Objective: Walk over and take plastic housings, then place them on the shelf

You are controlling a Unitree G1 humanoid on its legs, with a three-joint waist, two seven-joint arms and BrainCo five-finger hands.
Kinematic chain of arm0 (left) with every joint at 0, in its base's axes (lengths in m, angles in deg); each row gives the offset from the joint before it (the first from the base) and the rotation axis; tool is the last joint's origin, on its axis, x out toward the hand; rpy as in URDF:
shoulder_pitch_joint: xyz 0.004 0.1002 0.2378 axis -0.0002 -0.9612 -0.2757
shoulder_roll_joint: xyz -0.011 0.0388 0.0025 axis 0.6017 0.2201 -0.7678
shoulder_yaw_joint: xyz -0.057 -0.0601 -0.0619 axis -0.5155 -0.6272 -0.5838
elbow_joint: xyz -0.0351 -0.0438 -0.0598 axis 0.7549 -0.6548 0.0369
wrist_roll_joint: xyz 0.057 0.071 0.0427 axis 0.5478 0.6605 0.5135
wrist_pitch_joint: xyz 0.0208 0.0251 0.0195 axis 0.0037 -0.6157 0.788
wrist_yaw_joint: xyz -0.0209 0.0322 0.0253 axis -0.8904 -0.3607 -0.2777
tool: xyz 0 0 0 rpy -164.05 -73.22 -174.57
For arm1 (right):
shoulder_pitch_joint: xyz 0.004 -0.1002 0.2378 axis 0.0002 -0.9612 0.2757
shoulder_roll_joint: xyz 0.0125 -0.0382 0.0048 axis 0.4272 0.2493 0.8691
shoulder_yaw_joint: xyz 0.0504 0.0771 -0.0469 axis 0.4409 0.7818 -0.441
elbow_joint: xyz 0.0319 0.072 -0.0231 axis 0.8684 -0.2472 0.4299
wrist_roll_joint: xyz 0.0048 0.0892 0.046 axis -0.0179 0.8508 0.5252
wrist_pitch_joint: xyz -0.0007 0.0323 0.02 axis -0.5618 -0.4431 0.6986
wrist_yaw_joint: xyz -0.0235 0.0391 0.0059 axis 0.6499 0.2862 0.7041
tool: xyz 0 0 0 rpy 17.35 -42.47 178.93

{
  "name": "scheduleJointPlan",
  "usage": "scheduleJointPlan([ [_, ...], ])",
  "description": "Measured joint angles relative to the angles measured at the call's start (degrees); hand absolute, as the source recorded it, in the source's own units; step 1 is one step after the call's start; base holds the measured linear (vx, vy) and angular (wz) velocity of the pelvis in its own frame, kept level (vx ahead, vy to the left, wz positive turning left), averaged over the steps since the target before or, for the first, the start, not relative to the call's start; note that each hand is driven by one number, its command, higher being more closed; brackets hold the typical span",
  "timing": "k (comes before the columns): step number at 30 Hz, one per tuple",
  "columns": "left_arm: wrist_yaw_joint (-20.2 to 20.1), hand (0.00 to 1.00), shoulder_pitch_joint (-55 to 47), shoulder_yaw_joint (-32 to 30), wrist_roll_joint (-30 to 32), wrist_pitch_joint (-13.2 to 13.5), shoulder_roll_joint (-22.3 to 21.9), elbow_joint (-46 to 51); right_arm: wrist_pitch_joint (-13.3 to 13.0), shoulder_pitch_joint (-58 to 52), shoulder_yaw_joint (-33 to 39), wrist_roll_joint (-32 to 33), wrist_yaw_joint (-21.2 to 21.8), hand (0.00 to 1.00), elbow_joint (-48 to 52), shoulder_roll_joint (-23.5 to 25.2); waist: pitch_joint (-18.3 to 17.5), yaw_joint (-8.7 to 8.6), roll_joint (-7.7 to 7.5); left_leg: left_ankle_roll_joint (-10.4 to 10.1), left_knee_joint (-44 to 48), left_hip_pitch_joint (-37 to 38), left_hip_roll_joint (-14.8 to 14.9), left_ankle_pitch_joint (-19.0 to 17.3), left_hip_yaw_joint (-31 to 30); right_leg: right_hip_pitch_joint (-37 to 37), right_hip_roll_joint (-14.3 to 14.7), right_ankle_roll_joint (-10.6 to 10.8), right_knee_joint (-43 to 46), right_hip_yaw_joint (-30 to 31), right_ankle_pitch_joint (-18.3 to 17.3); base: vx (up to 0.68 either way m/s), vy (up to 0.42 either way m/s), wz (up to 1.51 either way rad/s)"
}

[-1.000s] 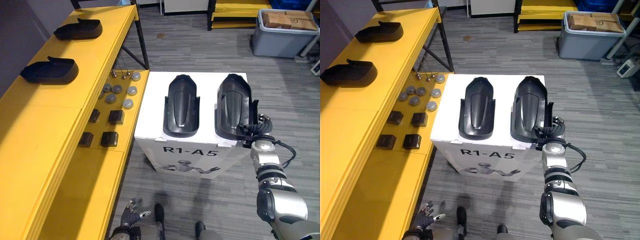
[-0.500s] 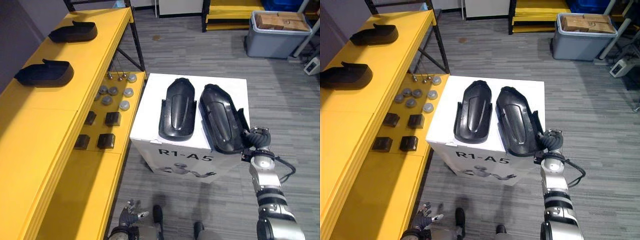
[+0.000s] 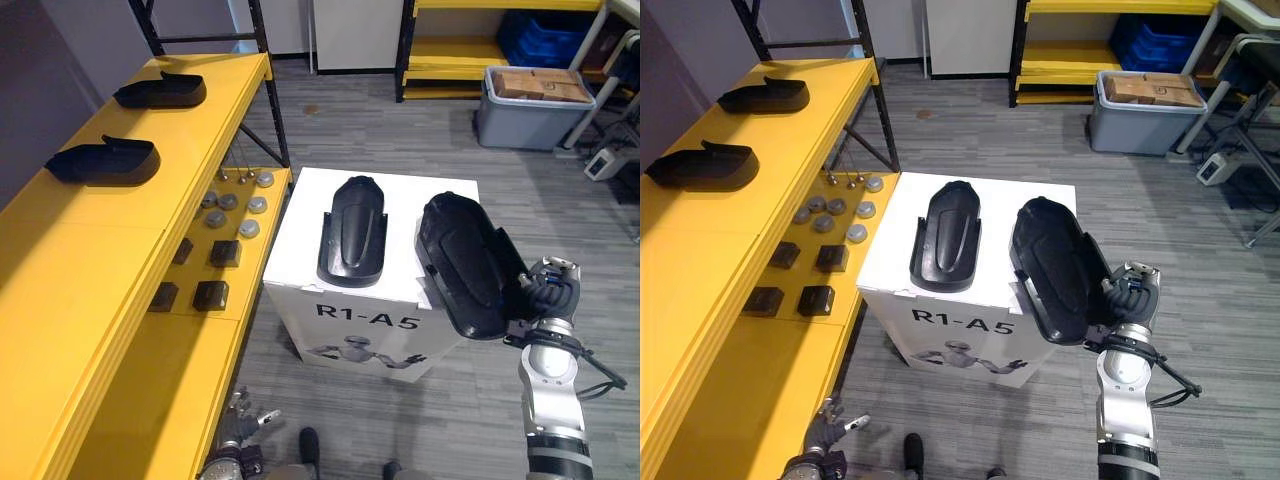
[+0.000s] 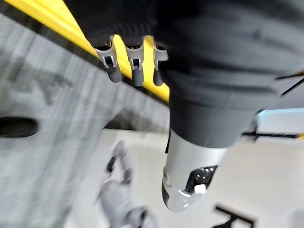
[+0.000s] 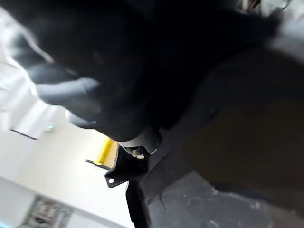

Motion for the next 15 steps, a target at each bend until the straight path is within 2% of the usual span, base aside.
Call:
scheduleJointPlan([
  [2,0.49,0.00,-1.29,-2.85,-0.19,0.15,-0.31,5.79,-0.52,-0.86,-0.02,-1.23,0.00,1.00,3.81,1.44,-0.45,0.21,-0.22,0.00,0.02,-0.31,-0.02,0.01,-0.06,-0.02,-0.02,-0.33,-0.55,-0.06,0.33,0.00,0.007,0.05],
  [5,2.25,0.00,-1.55,-6.49,-1.65,1.27,-0.99,16.00,-2.62,-1.47,-1.26,-3.19,-0.02,1.00,8.54,3.31,-1.37,0.49,-0.59,0.50,0.23,-0.45,-0.25,0.38,-0.17,0.15,-0.28,-0.51,-0.58,-0.29,0.67,0.03,0.005,0.04],
  [8,2.44,0.00,-1.46,-6.49,-2.16,2.46,-1.55,23.41,-3.96,-1.45,-3.70,-4.12,-0.03,1.00,9.49,3.96,-2.26,0.42,-0.72,0.66,0.25,-0.24,-0.53,0.52,-0.25,0.54,-0.55,-0.48,-0.73,-0.42,0.70,0.04,0.000,0.04],
  [11,2.40,0.00,-0.41,-4.37,-3.66,3.53,-1.96,28.85,-4.18,-1.43,-5.96,-4.65,0.02,1.00,9.64,4.72,-2.46,0.44,-0.70,0.66,0.24,0.13,-0.66,0.52,-0.45,1.08,-0.66,-0.45,-0.83,-0.59,0.68,0.01,-0.001,0.03],
  [15,1.95,0.00,1.22,3.45,-6.49,4.45,-2.04,35.04,-4.19,-1.33,-9.63,-5.12,0.12,1.00,9.81,5.38,-2.57,0.29,-0.68,0.69,0.05,0.20,-0.67,0.55,-0.66,1.10,-0.65,-0.39,-0.60,-0.75,0.64,-0.03,0.000,0.02],
])
